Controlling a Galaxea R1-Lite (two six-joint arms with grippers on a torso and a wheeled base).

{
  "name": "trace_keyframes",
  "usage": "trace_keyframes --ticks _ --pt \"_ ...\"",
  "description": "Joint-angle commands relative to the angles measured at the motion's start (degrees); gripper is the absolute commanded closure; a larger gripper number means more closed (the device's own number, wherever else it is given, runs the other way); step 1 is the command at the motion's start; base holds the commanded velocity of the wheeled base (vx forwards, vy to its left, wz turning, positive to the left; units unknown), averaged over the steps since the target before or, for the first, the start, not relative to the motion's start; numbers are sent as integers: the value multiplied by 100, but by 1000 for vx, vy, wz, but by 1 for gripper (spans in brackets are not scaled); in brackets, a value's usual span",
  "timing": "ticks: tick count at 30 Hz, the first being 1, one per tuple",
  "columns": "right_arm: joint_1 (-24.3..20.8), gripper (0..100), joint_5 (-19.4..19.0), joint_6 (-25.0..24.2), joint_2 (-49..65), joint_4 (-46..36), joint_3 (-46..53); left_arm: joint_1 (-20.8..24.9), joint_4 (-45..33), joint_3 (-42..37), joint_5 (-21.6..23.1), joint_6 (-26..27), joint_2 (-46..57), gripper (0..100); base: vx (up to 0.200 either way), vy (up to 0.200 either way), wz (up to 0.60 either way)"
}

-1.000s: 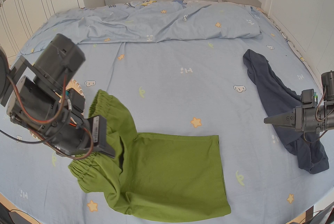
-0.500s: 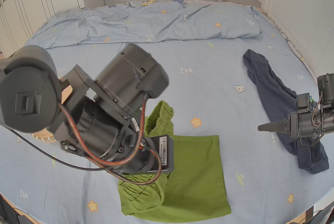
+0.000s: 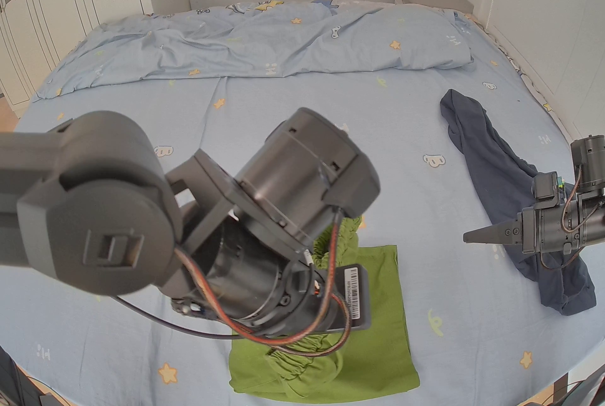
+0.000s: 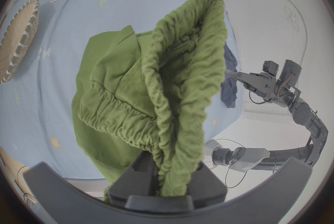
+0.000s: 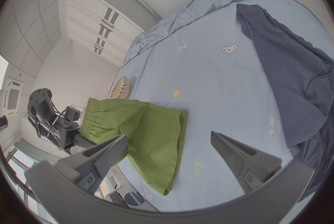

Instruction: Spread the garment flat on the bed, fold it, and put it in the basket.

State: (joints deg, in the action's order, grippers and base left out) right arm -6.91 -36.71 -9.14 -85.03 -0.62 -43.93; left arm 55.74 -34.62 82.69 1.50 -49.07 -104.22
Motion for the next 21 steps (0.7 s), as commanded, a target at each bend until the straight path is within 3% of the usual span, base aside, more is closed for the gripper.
trace_keyframes --ticks 1,5,6,9,18,21 --pt "-3 0 -3 0 -14 1 -1 183 175 -25 -44 -15 -213 100 0 0 0" --pt "-3 0 -3 0 -22 -8 -1 254 342 -16 -229 -15 -389 100 0 0 0" --pt "-3 0 -3 0 -22 1 8 254 377 2 -229 -15 -415 0 0 0 0" --pt "-3 0 -3 0 -22 -8 8 262 421 10 -229 -15 -442 0 0 0 0" --pt "6 0 -3 0 -40 1 8 350 1590 -631 -185 -24 -468 0 0 0 0" --pt "6 0 -3 0 -22 1 -1 -116 2302 -1238 -71 -24 -327 0 0 0 0"
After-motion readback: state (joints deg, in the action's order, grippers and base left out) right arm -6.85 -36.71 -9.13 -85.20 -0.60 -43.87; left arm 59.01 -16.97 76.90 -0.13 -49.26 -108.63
